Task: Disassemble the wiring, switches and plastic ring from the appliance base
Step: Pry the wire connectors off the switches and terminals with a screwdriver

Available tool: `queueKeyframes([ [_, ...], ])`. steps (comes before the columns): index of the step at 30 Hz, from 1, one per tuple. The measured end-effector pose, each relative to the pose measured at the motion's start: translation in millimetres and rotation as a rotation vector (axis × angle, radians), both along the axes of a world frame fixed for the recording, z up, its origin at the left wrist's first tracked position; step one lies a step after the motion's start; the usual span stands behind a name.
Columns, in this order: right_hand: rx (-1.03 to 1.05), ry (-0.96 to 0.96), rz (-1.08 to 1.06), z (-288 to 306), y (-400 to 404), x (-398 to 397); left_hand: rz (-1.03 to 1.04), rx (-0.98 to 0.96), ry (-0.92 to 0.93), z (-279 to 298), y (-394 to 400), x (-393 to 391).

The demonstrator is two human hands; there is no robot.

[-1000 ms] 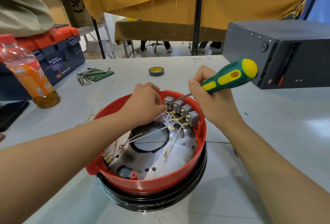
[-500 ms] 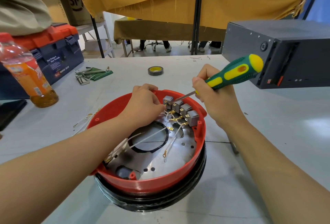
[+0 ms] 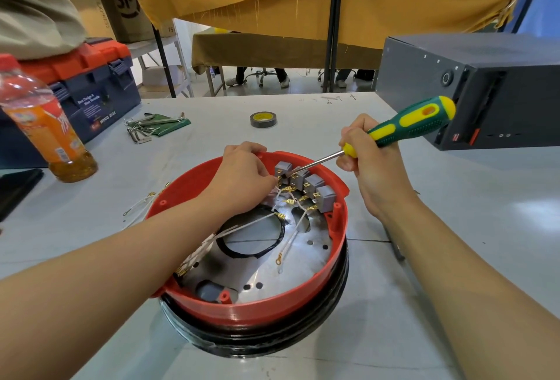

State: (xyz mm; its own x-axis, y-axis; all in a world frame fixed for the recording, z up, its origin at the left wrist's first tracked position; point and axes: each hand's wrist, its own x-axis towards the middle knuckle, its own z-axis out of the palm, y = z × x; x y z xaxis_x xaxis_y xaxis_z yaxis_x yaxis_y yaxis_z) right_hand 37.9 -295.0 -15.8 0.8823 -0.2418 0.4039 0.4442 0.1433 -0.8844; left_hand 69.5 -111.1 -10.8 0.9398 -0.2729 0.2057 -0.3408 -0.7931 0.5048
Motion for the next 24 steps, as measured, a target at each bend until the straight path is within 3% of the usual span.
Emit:
queueKeyframes([
  [13, 0.017, 0.043, -0.009, 1.1, 0.6, 0.1, -0.001, 0.005, 0.001, -2.2, 0.4, 2.6],
  [20, 0.131, 0.082, -0.029, 0.6, 1.6, 0.8, 0.006, 0.042, -0.009, -4.8, 1.3, 5.9],
  [24, 0.045, 0.045, -0.015, 3.4, 5.1, -1.4, 0.007, 0.044, -0.009, -4.7, 1.1, 5.9],
])
